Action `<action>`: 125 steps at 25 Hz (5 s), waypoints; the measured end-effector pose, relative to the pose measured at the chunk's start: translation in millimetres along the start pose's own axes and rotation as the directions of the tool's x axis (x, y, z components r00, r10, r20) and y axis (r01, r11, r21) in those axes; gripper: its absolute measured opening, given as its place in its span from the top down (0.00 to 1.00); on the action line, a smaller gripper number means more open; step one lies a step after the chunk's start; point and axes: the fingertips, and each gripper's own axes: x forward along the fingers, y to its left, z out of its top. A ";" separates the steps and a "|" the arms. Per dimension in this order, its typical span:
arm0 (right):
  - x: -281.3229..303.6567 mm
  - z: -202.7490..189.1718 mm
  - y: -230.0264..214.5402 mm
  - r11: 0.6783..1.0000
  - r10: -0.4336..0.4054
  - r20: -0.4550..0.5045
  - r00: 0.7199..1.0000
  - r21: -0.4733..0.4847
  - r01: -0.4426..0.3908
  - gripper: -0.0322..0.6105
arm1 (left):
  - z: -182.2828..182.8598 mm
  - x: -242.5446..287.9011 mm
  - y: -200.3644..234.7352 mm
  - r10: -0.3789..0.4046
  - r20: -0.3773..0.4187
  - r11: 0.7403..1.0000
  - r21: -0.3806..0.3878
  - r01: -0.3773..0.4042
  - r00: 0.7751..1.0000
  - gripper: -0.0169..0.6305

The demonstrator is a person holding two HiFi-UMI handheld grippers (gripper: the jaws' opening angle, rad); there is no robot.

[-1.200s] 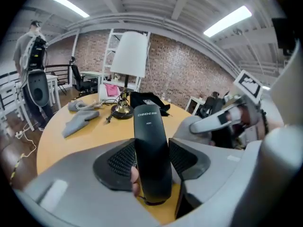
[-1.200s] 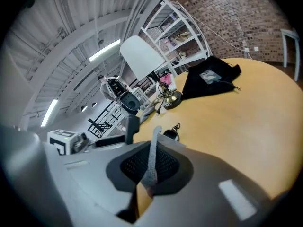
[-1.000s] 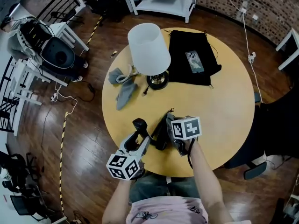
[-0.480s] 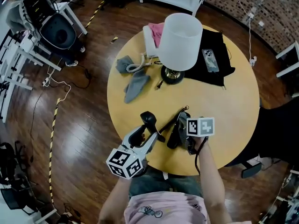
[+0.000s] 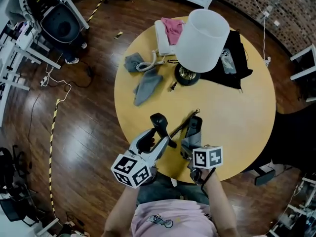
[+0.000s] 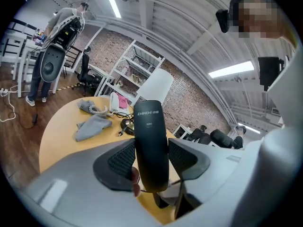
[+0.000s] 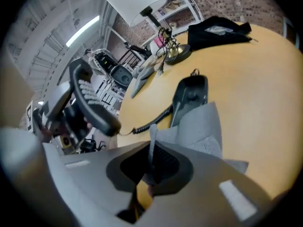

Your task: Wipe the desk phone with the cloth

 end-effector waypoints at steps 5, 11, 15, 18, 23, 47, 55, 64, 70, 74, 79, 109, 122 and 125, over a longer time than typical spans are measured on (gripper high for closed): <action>-2.1 31.2 -7.3 0.997 -0.047 0.023 0.999 -0.053 0.048 0.94 | 3.0 -4.4 8.4 -0.012 0.025 0.999 -0.033 0.013 1.000 0.63; -25.3 146.6 -39.7 0.992 -0.119 0.185 0.975 -0.029 0.127 0.94 | -0.9 -12.6 6.9 -0.023 0.036 0.998 -0.053 0.025 0.999 0.63; -9.2 111.2 -27.2 0.998 -0.066 0.127 0.990 0.006 0.066 0.94 | -2.4 -14.3 2.9 -0.029 0.033 0.998 -0.059 0.031 0.999 0.63; 7.4 32.2 -5.4 1.000 0.010 0.032 0.999 0.016 -0.011 0.94 | -3.3 -11.2 0.2 -0.042 0.020 0.997 -0.059 0.043 0.999 0.63; -11.0 -35.8 22.3 0.997 0.066 -0.021 0.998 -0.043 -0.066 0.94 | -7.3 -1.0 -9.1 -0.077 -0.016 0.996 -0.048 0.077 0.997 0.63; -283.0 -53.0 -148.1 0.996 0.029 0.297 0.954 0.069 -0.052 0.94 | -107.0 52.7 -86.0 0.202 -0.467 0.974 0.188 -0.126 0.861 0.64; -276.8 -52.7 -170.9 0.987 0.086 0.324 0.942 0.099 -0.124 0.94 | -123.3 88.0 -79.4 0.361 -0.559 0.924 0.323 -0.204 0.746 0.64; -285.6 -48.9 -198.5 0.990 0.064 0.349 0.935 0.098 -0.104 0.94 | -126.4 121.8 -72.1 0.459 -0.544 0.886 0.332 -0.322 0.702 0.96; -281.1 -50.2 -197.6 0.989 0.089 0.342 0.935 0.082 -0.124 0.94 | -129.4 129.7 -78.5 0.473 -0.508 0.872 0.388 -0.299 0.720 0.69; -256.2 -42.6 -165.0 0.991 0.129 0.311 0.942 0.002 -0.136 0.94 | -153.9 125.6 -66.7 0.455 -0.562 0.881 0.396 -0.257 0.691 0.56; -231.9 -40.4 -135.7 0.992 0.127 0.264 0.956 -0.061 -0.115 0.94 | -161.8 124.8 -51.6 0.336 -0.589 0.941 0.239 -0.238 0.735 0.56; -226.8 -32.8 -159.9 0.998 0.042 0.253 0.967 -0.051 -0.030 0.94 | -133.8 130.8 -56.4 0.539 -0.480 0.828 0.453 -0.331 0.693 0.51; -208.7 38.9 -97.9 0.990 0.140 0.441 0.887 -0.034 -0.139 0.94 | -50.7 46.7 -106.6 0.260 -0.109 0.947 0.223 -0.232 0.959 0.52; -158.1 82.8 -50.7 0.983 0.164 0.407 0.899 -0.142 -0.115 0.94 | -28.4 10.3 -98.8 0.238 -0.038 0.949 0.223 -0.224 0.970 0.55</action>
